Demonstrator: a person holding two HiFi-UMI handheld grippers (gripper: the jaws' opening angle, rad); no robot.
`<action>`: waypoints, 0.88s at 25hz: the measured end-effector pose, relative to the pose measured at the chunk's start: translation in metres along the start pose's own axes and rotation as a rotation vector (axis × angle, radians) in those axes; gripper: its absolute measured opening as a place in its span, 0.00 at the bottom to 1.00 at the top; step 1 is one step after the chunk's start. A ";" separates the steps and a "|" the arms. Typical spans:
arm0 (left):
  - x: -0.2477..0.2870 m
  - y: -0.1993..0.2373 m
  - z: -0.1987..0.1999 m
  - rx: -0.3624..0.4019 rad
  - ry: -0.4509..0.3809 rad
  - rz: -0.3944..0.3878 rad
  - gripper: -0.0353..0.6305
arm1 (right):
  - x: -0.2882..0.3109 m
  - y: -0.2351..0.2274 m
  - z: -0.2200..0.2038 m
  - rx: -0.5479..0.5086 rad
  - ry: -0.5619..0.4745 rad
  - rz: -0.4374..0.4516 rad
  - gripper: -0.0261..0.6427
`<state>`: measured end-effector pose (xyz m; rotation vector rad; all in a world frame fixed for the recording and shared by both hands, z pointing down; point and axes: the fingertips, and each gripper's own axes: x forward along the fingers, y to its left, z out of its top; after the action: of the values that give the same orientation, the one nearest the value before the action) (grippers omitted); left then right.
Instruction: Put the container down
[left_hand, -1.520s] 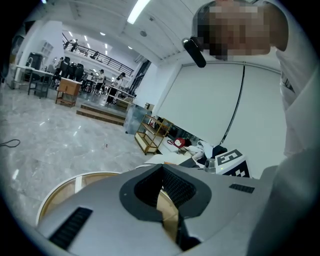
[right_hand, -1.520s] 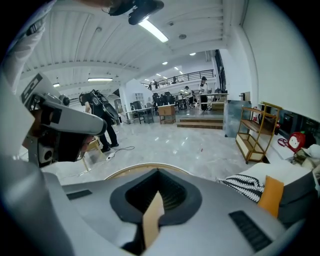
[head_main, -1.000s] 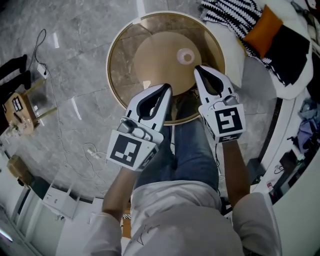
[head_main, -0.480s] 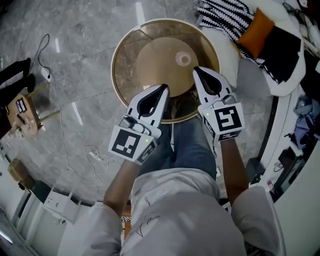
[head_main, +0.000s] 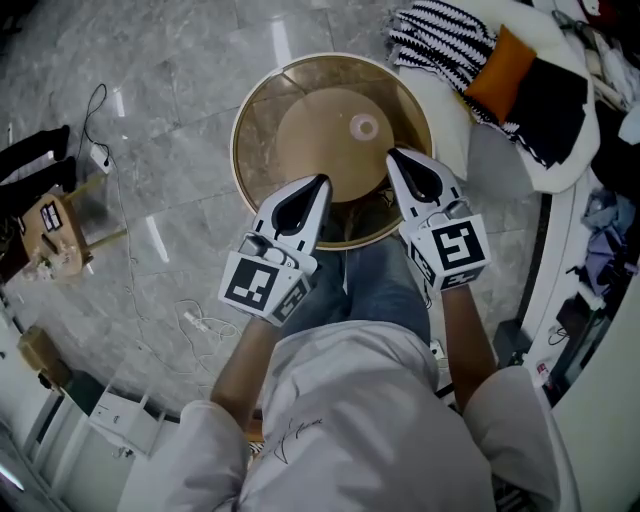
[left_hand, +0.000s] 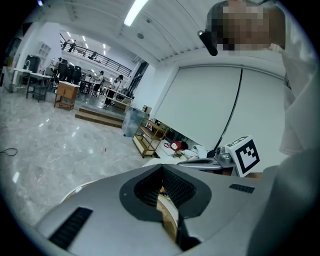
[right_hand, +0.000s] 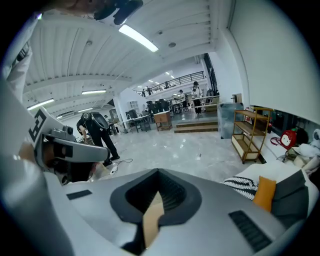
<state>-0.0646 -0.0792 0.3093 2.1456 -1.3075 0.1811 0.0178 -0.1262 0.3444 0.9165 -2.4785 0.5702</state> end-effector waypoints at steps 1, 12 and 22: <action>-0.001 -0.002 0.002 0.003 -0.001 -0.004 0.08 | -0.002 0.002 0.003 0.000 -0.004 0.000 0.06; -0.016 -0.032 0.022 0.042 -0.011 -0.056 0.08 | -0.039 0.017 0.030 -0.004 -0.041 -0.026 0.06; -0.032 -0.053 0.035 0.046 -0.014 -0.096 0.08 | -0.061 0.034 0.048 -0.019 -0.068 -0.018 0.06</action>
<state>-0.0428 -0.0573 0.2450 2.2465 -1.2159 0.1586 0.0245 -0.0964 0.2649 0.9658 -2.5289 0.5168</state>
